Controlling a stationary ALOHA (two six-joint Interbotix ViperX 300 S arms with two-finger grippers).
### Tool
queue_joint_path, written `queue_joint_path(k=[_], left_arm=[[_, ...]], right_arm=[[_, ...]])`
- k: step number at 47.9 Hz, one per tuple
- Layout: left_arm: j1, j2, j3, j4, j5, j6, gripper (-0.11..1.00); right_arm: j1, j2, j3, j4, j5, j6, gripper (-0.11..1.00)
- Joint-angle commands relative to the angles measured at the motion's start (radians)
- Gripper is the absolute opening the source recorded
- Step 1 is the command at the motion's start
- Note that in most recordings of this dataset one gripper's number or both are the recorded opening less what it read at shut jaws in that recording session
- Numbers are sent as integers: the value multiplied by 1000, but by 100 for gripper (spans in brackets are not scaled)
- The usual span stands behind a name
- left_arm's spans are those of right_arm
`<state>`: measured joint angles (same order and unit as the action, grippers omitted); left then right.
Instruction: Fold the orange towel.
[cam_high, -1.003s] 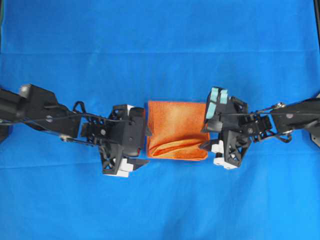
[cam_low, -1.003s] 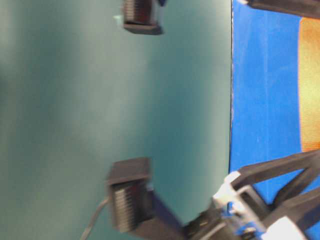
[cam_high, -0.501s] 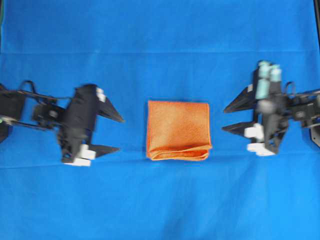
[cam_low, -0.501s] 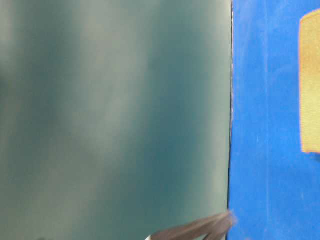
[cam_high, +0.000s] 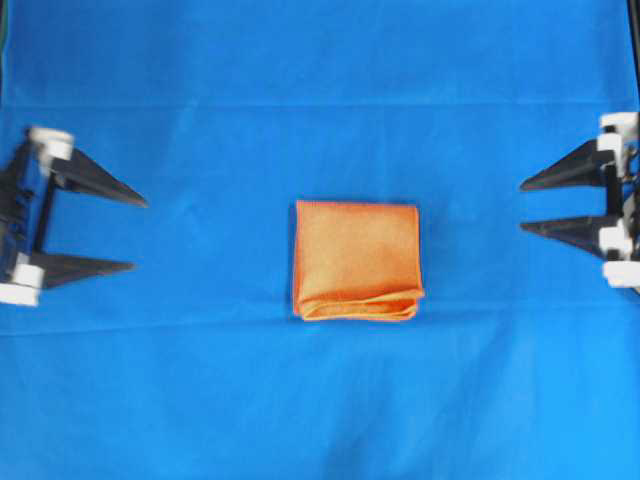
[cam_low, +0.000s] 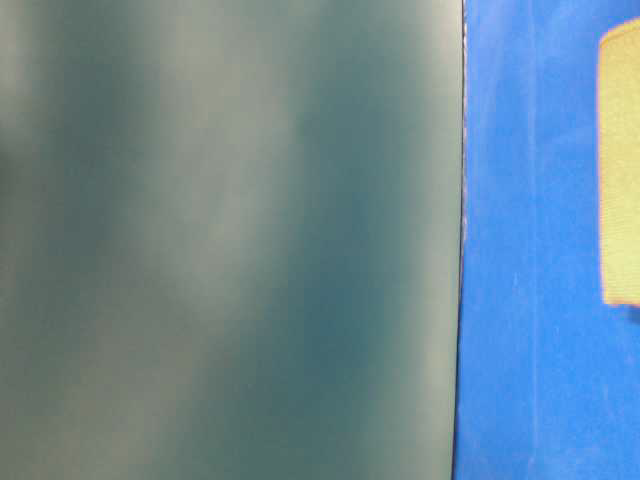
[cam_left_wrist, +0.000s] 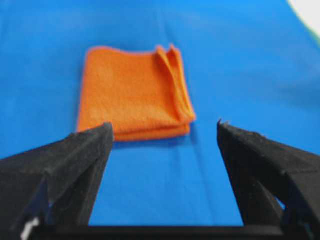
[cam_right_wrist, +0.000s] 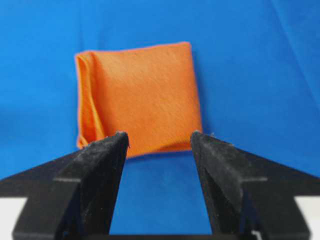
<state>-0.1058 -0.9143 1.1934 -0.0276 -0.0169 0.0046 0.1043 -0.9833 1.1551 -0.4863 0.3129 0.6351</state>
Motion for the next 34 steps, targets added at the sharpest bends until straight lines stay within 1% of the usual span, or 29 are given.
queue_joint_path(k=[1, 8, 16, 21, 34], left_arm=[[11, -78, 32, 0, -8, 0, 79], [15, -199, 107, 0, -6, 0, 79], [26, -270, 167, 0, -5, -5, 78], [40, -272, 181, 0, -6, -9, 78], [44, -270, 181, 0, -5, -9, 78]], right_arm=[[-18, -60, 35, -14, -29, 0, 59], [-58, -137, 121, -12, -98, 3, 59], [-106, -158, 192, -8, -179, 11, 59], [-121, -150, 198, -8, -209, 11, 59], [-121, -149, 198, -6, -206, 11, 59]])
